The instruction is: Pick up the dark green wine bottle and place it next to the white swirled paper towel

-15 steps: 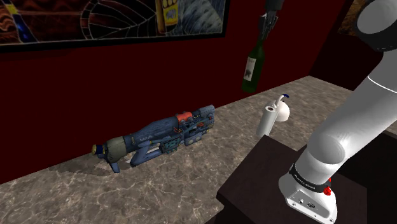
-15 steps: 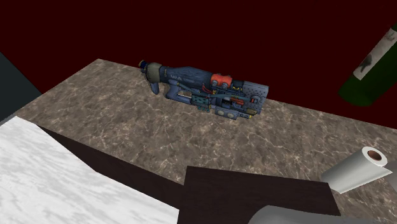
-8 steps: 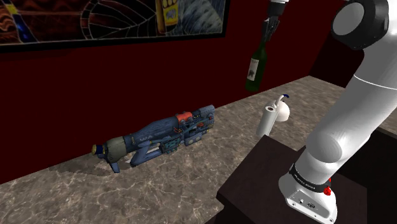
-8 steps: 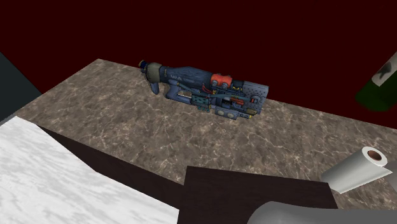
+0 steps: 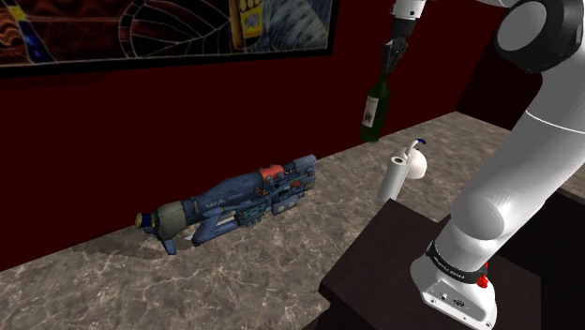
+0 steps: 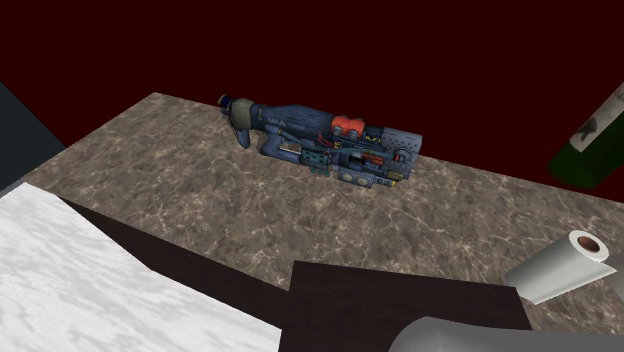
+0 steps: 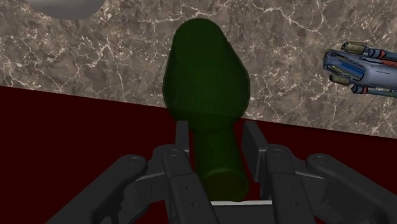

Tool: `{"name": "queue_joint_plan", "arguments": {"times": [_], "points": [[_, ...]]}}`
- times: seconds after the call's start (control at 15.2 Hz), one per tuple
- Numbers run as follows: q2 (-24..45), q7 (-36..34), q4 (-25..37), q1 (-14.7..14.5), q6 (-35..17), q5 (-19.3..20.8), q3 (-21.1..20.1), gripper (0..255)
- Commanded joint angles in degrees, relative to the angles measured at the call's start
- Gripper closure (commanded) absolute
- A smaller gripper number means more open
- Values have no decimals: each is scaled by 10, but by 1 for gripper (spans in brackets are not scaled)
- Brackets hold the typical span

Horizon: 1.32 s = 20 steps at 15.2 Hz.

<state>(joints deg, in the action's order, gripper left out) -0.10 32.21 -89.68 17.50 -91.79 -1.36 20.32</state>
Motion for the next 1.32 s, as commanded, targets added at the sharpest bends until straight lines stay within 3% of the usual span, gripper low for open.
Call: {"name": "queue_joint_plan", "arguments": {"times": [0.0, 1.25], "points": [[-7, -2, -24, -1, -18, 2, -1, 255], [-18, -2, -184, -2, -167, 6, -2, 255]]}}
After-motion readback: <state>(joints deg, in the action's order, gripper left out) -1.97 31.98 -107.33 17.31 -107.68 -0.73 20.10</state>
